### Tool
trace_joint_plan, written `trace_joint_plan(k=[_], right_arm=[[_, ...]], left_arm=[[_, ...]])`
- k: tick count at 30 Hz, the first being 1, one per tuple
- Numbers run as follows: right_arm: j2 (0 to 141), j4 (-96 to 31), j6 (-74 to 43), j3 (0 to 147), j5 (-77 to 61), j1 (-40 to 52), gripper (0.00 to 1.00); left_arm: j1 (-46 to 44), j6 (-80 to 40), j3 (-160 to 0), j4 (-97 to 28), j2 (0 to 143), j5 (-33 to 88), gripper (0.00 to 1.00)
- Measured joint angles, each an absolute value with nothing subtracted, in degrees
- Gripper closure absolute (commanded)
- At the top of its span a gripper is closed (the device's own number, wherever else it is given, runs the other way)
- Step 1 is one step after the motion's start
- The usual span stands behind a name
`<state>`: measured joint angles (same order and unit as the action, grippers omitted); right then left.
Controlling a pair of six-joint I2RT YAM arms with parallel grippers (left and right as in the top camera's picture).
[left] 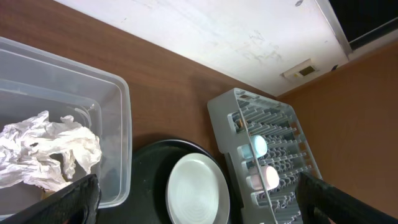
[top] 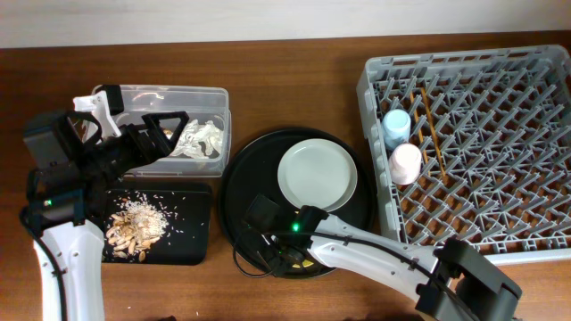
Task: Sort waste into correct bins and load items into the dishwasher rack
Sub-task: 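Grasp the rim of the yellow bowl with the right gripper, then lift the yellow bowl and set it in the dish rack with right gripper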
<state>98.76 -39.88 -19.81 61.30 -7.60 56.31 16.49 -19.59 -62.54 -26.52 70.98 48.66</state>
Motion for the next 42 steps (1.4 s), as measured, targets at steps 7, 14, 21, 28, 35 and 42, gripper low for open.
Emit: trace_joint_plan(k=[7,14,21,28,35,42], right_arm=[[98.7,-41.8,-19.6,62.1,-7.1,56.3,0.96],[95.1,-54.0,-11.4,73.5,-13.3,55.6,0.96],[87.7,-64.2,0.7,89.1,-16.3,35.3,0.96],[88.6,-58.5,11.4,91.9,-36.4,-0.1,0.96],[102.3,-45.8,18.6,92.2,-70.6,-25.5,0.96],[116.4,-33.8,13.9,92.2,-83.3,-29.0,0.96]], left_arm=[[16.5,-19.6,-62.5,-26.5,71.0,48.7,0.01],[16.5,-19.6,-62.5,-26.5,71.0,48.6,0.01],[16.5,-19.6,-62.5,-26.5,71.0,48.7,0.01],[16.5,-19.6,-62.5,-26.5,71.0,48.7,0.01],[16.5,-19.6,-62.5,-26.5,71.0,48.7,0.01],[16.5,-19.6,-62.5,-26.5,71.0,48.7,0.01]])
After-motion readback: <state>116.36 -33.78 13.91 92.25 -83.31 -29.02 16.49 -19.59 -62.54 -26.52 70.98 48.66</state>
